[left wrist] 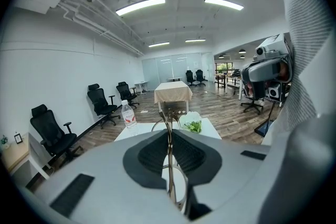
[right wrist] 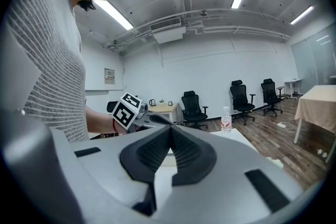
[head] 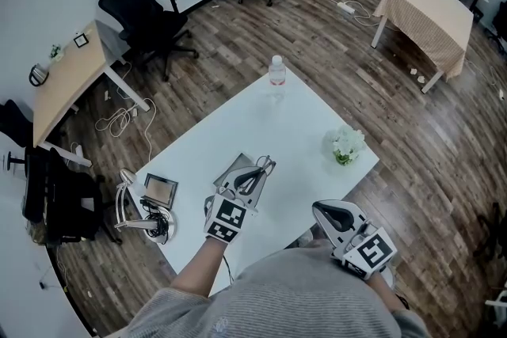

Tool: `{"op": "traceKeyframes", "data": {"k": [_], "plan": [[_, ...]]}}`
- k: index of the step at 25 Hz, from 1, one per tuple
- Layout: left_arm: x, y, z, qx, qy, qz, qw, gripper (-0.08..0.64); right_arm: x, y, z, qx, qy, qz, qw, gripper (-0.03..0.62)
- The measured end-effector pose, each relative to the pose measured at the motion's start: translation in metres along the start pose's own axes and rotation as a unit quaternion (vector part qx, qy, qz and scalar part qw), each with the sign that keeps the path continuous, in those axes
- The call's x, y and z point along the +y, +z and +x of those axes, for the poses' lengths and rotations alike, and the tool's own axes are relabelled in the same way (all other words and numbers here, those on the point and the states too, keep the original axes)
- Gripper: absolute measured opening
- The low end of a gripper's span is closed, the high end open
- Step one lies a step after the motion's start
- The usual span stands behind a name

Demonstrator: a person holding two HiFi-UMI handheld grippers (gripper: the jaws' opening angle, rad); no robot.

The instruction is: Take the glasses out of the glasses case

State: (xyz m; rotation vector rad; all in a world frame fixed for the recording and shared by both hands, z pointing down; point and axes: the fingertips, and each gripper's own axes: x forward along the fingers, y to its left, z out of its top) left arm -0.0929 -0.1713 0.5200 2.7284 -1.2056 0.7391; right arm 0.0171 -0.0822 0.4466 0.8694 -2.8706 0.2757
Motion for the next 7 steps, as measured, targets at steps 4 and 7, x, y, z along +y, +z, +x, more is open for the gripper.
{"op": "traceKeyframes", "data": {"k": [4, 7], "plan": [[-0.0009, -0.0002, -0.0009, -0.001, 0.000, 0.000, 1.0000, 0.029, 0.0007, -0.0014, -0.0010, -0.001, -0.001, 0.000, 1.000, 0.014], [-0.0021, 0.0010, -0.0024, -0.004, 0.000, 0.000, 1.0000, 0.029, 0.0015, -0.0023, -0.0011, 0.001, -0.001, -0.001, 1.000, 0.014]]}}
